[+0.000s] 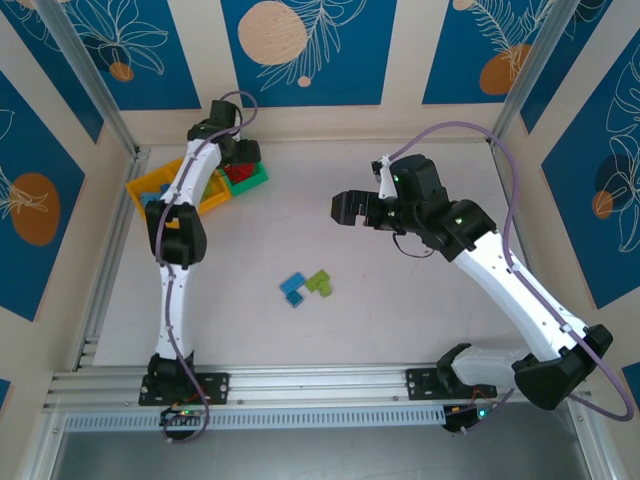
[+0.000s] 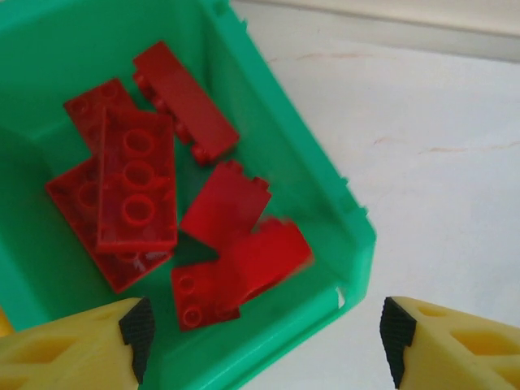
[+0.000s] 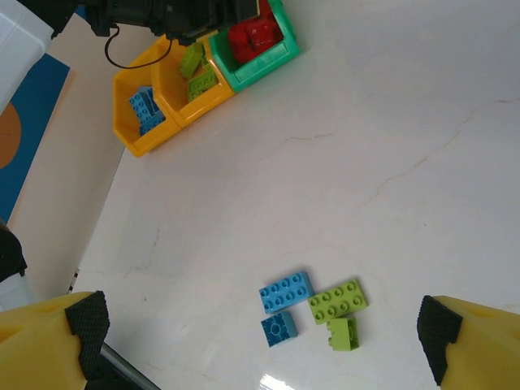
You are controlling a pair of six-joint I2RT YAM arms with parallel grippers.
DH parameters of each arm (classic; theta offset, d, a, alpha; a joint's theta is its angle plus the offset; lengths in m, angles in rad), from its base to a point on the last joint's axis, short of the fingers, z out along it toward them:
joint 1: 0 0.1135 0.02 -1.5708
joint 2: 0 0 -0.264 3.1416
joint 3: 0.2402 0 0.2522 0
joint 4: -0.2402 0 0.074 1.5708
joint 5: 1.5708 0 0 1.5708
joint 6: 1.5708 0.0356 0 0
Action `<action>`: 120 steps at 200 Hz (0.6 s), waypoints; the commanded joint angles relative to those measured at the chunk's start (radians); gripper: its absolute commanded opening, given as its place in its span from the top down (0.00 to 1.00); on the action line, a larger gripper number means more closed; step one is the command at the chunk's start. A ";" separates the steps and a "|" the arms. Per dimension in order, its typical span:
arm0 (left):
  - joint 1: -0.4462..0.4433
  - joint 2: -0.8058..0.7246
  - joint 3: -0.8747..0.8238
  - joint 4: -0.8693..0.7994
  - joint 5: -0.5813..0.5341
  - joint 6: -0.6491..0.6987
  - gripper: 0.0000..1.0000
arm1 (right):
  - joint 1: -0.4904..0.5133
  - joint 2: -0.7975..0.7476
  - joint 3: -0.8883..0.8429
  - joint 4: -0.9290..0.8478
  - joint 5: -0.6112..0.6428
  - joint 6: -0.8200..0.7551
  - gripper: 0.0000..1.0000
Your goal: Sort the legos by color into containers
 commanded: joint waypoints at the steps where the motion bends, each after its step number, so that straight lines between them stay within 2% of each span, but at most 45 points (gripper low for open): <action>1: -0.004 -0.107 -0.025 -0.054 0.102 0.008 0.26 | 0.002 0.022 0.024 0.010 -0.010 -0.046 0.00; 28: -0.048 -0.330 -0.306 0.012 0.219 0.016 0.29 | -0.002 0.028 0.022 -0.005 -0.021 -0.067 0.00; 73: -0.236 -0.724 -0.819 0.075 0.224 0.087 0.32 | -0.018 -0.018 -0.020 -0.065 -0.013 -0.079 0.00; 99: -0.391 -0.869 -1.027 0.046 0.211 0.161 0.33 | -0.025 -0.070 -0.059 -0.120 -0.083 -0.114 0.01; 120: -0.457 -0.924 -1.175 0.060 0.234 0.198 0.32 | -0.014 -0.127 -0.094 -0.168 -0.194 -0.161 0.00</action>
